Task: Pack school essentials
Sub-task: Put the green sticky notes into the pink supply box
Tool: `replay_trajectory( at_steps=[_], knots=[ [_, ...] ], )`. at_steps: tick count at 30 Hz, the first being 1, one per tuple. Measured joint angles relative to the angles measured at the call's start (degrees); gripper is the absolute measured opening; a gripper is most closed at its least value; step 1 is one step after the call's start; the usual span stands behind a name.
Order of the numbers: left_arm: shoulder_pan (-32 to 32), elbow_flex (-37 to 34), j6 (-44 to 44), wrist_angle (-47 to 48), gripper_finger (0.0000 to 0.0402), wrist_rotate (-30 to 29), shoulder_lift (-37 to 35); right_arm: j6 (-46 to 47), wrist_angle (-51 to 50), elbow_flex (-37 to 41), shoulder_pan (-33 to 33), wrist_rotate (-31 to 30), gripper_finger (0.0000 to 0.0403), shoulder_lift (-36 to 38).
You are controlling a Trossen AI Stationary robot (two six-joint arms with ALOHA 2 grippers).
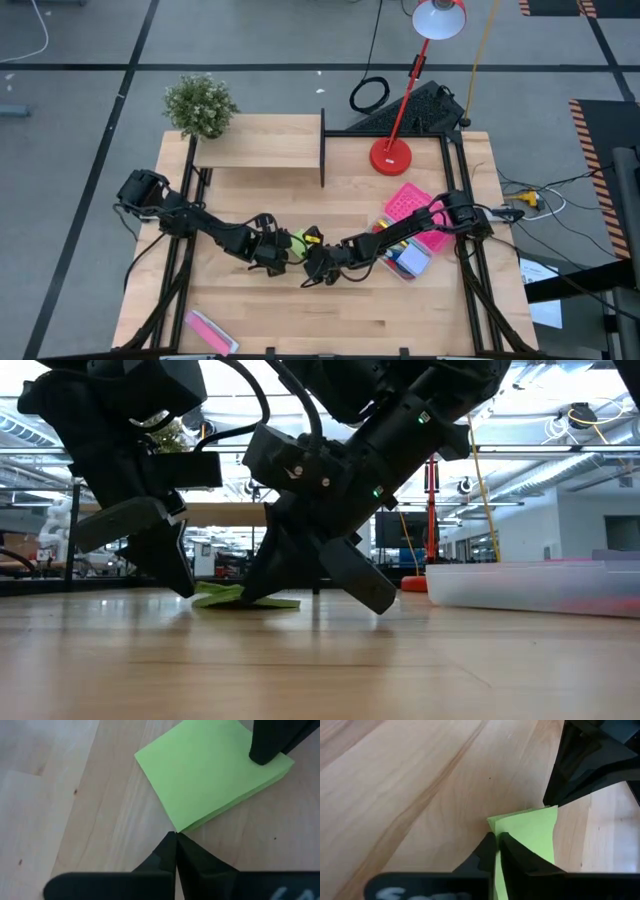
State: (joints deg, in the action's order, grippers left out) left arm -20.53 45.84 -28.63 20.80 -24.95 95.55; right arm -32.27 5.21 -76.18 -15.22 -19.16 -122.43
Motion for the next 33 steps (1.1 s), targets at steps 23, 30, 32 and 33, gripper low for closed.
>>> replay_trajectory(
  at_steps=[23,30,32,33],
  knots=[
    [-13.97,1.22,7.6,-5.91,0.0082,-15.46,-10.59,9.38,-14.2,0.04,-0.79,-0.04,0.0001,11.36],
    [-14.08,1.29,25.18,-26.29,0.0219,-22.2,-2.98,16.06,-18.13,0.04,-0.5,3.89,0.0,15.61],
    [-13.88,1.18,29.35,-30.49,0.0251,-24.98,-0.56,18.21,-18.21,-0.04,-0.51,4.47,0.0001,16.67],
    [-13.62,1.2,30.79,-32.79,0.0263,-25.11,0.45,19.51,-18.89,-0.02,-0.51,4.51,0.0001,17.04]
  ],
)
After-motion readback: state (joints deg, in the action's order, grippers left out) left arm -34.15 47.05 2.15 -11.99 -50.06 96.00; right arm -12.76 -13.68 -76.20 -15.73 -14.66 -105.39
